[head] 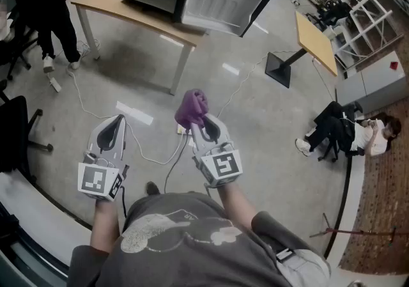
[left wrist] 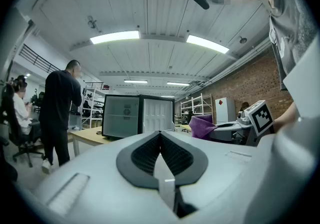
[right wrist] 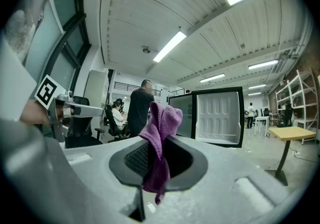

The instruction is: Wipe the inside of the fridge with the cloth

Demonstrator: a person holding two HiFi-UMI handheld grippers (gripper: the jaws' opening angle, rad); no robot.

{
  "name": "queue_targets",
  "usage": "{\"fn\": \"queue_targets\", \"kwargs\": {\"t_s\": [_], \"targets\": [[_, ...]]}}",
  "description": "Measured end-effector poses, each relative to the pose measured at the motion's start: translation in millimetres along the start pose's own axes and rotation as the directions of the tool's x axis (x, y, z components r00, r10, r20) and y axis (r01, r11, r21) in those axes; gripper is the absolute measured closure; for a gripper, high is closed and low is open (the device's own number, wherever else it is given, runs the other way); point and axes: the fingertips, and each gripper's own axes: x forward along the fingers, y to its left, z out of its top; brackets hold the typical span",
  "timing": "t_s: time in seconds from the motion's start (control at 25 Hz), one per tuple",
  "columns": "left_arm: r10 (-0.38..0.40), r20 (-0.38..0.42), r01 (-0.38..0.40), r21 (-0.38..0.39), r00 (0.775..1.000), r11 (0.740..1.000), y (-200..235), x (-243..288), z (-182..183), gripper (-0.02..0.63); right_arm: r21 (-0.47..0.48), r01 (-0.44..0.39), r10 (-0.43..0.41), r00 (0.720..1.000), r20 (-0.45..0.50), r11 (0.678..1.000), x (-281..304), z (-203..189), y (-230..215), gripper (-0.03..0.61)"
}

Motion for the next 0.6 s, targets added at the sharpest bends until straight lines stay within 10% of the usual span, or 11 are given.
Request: {"fn": "queue_targets", "kwargs": {"t_s": [0.6], "targets": [[-0.029,-0.016,0.029,-0.009,0.999,1.0,-11.9,-8.9,1.1,0.595,0.03,-0.031,0.03,0.999,0.03,0.999,9.8,6.4,18.3,0.541]]}}
